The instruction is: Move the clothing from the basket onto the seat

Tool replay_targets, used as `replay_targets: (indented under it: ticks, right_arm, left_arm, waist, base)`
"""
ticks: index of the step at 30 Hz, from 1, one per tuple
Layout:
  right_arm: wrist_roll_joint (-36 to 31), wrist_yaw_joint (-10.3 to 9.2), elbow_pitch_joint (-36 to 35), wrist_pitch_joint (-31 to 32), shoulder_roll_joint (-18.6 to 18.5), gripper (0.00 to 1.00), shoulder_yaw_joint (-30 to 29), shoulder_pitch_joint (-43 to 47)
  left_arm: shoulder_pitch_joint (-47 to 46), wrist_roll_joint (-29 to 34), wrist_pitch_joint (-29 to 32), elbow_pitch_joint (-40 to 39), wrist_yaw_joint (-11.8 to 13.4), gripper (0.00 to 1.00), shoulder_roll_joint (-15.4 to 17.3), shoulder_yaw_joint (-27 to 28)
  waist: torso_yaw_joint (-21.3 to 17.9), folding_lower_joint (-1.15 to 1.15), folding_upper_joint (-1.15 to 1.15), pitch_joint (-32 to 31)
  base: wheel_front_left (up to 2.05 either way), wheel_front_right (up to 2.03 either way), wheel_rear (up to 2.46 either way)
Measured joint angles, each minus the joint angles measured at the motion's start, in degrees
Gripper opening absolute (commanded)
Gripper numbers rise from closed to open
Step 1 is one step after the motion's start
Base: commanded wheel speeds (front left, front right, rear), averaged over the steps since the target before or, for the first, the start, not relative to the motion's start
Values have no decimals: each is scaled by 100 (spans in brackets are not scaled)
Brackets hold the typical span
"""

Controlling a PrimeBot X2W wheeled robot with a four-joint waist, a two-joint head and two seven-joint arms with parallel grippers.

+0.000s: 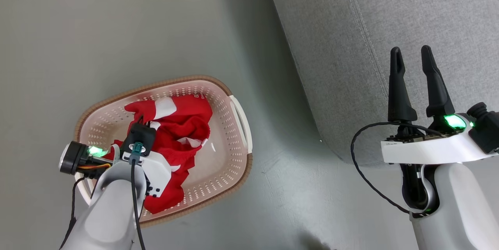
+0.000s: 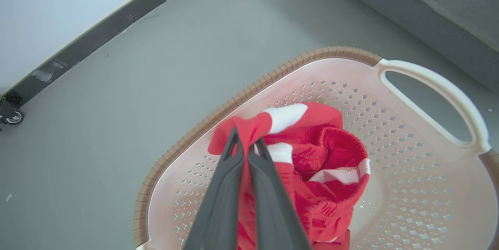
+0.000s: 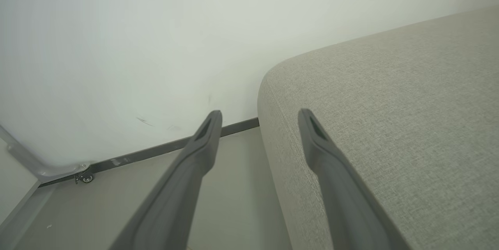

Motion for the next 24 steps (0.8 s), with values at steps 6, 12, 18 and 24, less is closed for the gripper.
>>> replay_targets:
  ticks: [6,12,18,24]
  right_arm:
    - [-98,0,59,0,-2,100,8,5]
    - [-210,0,148,0,-4,100,-13,24]
    - [-360,0,181,0,-5,100,-48,52]
    - [-452,0,234,0,-8,100,-98,157]
  left_arm:
    - [116,-133,-1,-636,48,0,-29,40]
    - [280,-225,-2,-1282,55,0,-108,74]
    - [464,-305,-9,-1851,56,0,-119,112]
    - [625,-334,-31,-2317,99,0,-116,151]
  waist:
    - [123,0,0,-230]
    - [261,0,0,-468]
    - [406,0,0,-712]
    - [544,0,0,-964]
  base:
    - [0,0,0]
    - [0,0,0]
    - [0,0,0]
    - [0,0,0]
